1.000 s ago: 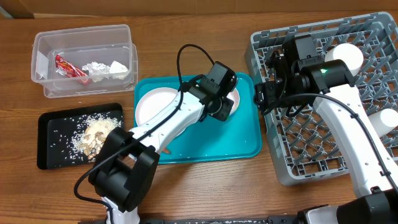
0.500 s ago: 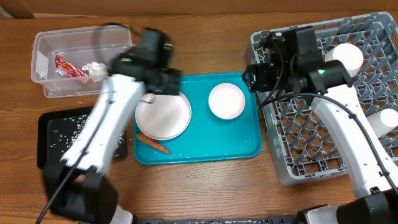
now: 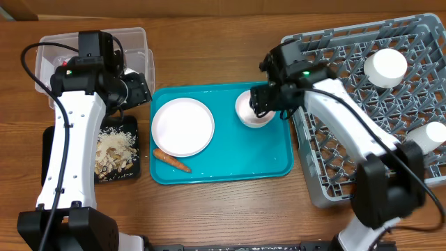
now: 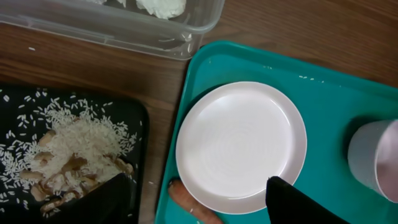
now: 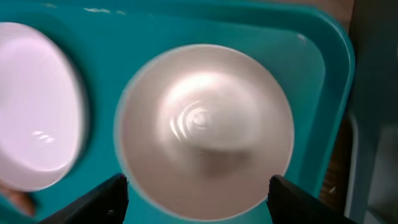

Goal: Sort waste into correct bins and load items into the dishwasher
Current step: 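Grasp the pink bowl on the tray with the right gripper and lift it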

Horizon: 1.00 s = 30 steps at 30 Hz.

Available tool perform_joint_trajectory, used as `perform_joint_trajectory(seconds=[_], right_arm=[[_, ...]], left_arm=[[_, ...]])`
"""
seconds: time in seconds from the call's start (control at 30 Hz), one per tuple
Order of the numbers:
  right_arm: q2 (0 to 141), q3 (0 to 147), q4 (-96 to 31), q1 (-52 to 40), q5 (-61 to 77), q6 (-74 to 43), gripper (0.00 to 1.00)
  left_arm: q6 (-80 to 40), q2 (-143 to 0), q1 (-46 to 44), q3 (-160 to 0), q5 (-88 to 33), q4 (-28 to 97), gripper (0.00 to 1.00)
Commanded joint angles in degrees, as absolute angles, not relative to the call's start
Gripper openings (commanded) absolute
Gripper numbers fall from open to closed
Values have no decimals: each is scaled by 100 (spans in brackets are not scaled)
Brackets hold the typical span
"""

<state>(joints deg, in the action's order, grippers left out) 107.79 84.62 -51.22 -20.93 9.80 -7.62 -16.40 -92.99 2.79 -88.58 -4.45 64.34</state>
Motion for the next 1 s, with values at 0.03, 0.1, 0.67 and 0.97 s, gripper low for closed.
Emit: perform_joint_trajectory(seconds=[0.03, 0.1, 0.67, 0.97], right_arm=[[11100, 8468, -5111, -2093, 552, -1074, 74], [11281, 8468, -5133, -2093, 552, -1074, 74], [11738, 8499, -5297, -2075, 558, -1402, 4], [10512, 9282, -5758, -1949, -270, -1352, 4]], left_arm=[[-1693, -9196, 261, -8978, -493, 6425, 72], [-1693, -9196, 261, -8978, -493, 6423, 72], [-1673, -9196, 261, -8978, -493, 6434, 74], [-1675, -9196, 261, -8978, -493, 6429, 74]])
